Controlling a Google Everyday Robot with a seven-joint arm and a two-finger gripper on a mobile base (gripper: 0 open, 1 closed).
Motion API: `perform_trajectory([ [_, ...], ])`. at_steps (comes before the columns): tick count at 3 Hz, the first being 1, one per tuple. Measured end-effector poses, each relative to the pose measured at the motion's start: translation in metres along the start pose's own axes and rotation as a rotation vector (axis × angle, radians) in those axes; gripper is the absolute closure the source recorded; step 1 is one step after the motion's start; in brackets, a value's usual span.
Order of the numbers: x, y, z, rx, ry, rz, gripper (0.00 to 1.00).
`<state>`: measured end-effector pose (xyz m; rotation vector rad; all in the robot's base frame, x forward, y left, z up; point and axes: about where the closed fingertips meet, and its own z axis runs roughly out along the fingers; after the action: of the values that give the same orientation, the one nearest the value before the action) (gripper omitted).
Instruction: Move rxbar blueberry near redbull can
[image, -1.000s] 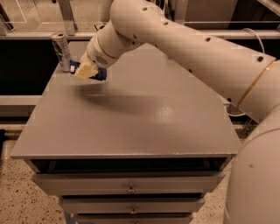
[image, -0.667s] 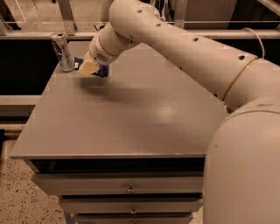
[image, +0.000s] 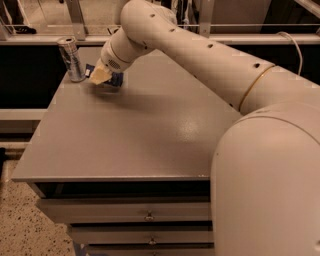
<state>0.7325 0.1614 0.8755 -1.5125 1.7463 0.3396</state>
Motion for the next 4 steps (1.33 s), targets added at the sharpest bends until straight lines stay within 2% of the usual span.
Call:
perform_trajectory([
  [1, -0.004, -0.004, 0.009, 0.001, 0.003, 0.02, 0.67],
  [2, -0.006, -0.005, 0.016, 0.002, 0.007, 0.034, 0.43],
  [3, -0.005, -0.005, 0.019, -0.001, 0.006, 0.047, 0.12],
  [4, -0.008, -0.005, 0.021, -0.006, -0.001, 0.05, 0.0],
])
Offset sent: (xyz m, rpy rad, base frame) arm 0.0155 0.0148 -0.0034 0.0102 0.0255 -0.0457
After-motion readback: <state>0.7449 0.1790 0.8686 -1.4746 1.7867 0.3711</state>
